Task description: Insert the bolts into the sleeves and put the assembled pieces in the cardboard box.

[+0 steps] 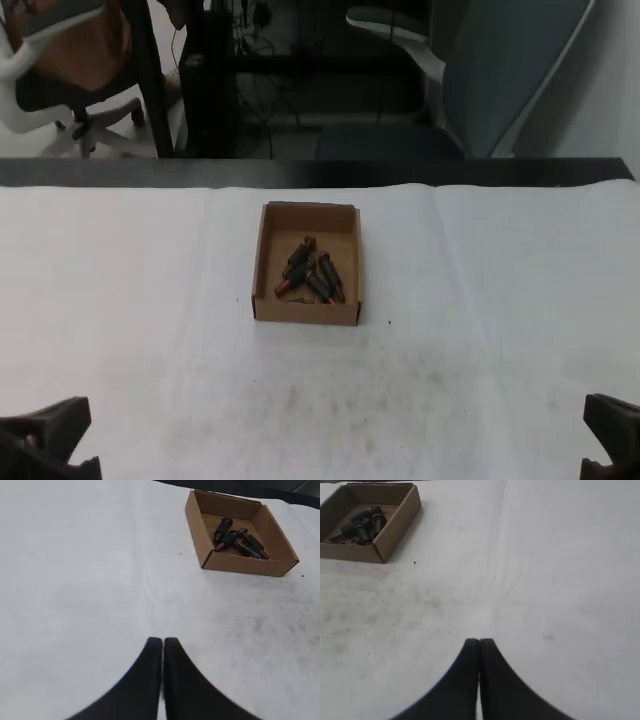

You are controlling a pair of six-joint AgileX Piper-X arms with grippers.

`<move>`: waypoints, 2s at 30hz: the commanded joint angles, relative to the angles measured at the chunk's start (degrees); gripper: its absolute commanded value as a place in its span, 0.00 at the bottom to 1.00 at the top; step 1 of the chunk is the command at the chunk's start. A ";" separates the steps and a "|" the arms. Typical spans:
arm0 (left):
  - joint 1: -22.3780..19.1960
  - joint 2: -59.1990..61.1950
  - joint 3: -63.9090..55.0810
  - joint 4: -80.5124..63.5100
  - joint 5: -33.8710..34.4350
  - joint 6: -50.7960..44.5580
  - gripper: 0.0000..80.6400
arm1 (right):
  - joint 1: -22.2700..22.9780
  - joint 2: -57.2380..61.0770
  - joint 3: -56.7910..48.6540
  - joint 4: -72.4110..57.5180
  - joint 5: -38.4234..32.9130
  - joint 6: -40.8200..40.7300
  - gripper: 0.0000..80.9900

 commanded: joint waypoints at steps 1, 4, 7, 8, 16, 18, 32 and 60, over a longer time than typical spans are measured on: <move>-0.23 -0.42 0.26 -0.25 -0.34 -0.77 0.02 | -0.28 -0.36 0.05 -0.91 -0.35 -0.55 0.01; -0.23 -0.42 0.26 -0.25 0.03 -1.48 0.02 | -0.28 -0.36 0.05 -0.91 -0.35 -0.55 0.01; -0.23 -0.42 0.26 -0.25 0.07 -1.78 0.02 | -0.28 -0.36 0.05 -0.91 -0.35 -0.55 0.01; -0.23 -0.42 0.26 -0.25 -0.03 -1.78 0.02 | -0.28 -0.36 0.05 -0.91 -0.35 -0.55 0.01; -1.46 -0.42 0.26 -0.25 -0.02 -1.78 0.02 | -0.28 -0.36 0.05 -0.91 -0.35 -0.55 0.01; -4.25 -0.42 0.26 -0.25 -0.02 -1.78 0.02 | -0.28 -0.36 0.05 -0.91 -0.35 -0.55 0.01; -13.30 -0.74 0.26 -0.25 -0.02 -1.78 0.02 | -0.28 -0.36 0.05 -0.91 -0.35 -0.55 0.01; -13.30 -0.74 0.26 -0.25 -0.02 -1.78 0.02 | -0.28 -0.36 0.05 -0.91 -0.35 -0.55 0.01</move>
